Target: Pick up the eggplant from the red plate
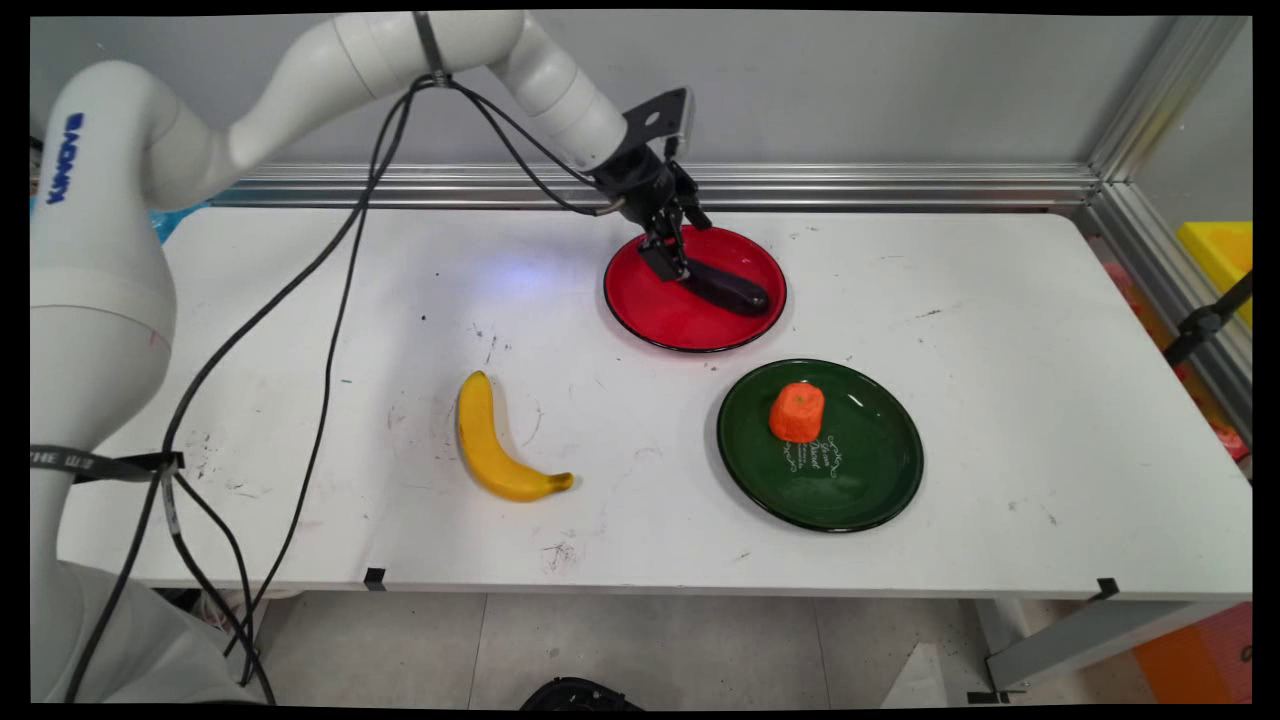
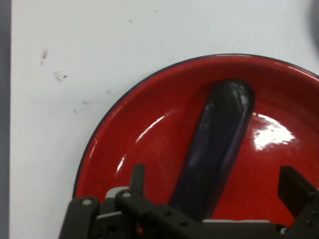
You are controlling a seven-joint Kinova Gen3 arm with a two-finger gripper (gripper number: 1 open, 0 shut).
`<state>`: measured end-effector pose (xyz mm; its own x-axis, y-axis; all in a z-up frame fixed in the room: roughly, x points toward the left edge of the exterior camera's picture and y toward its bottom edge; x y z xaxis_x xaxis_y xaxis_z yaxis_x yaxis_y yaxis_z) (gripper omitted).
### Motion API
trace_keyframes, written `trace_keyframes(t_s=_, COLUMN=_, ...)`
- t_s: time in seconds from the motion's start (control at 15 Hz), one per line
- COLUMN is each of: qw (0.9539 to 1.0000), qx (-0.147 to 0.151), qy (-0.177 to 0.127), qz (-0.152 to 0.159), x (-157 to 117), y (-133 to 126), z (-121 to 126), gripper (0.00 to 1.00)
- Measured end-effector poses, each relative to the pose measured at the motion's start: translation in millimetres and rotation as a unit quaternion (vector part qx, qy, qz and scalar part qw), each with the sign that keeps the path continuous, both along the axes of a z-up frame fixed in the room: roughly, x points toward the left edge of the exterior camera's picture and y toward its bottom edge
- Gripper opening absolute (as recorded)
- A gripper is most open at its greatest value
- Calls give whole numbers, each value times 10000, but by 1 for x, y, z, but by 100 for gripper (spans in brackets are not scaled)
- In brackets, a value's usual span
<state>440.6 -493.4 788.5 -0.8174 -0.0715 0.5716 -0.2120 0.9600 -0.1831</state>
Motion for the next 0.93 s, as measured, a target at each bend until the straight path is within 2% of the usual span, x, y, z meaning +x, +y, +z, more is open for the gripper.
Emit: trace_keyframes(t_s=0.93, qw=9998, qx=177, qy=119, qz=-46, x=-17, y=-30, z=-39, gripper=100)
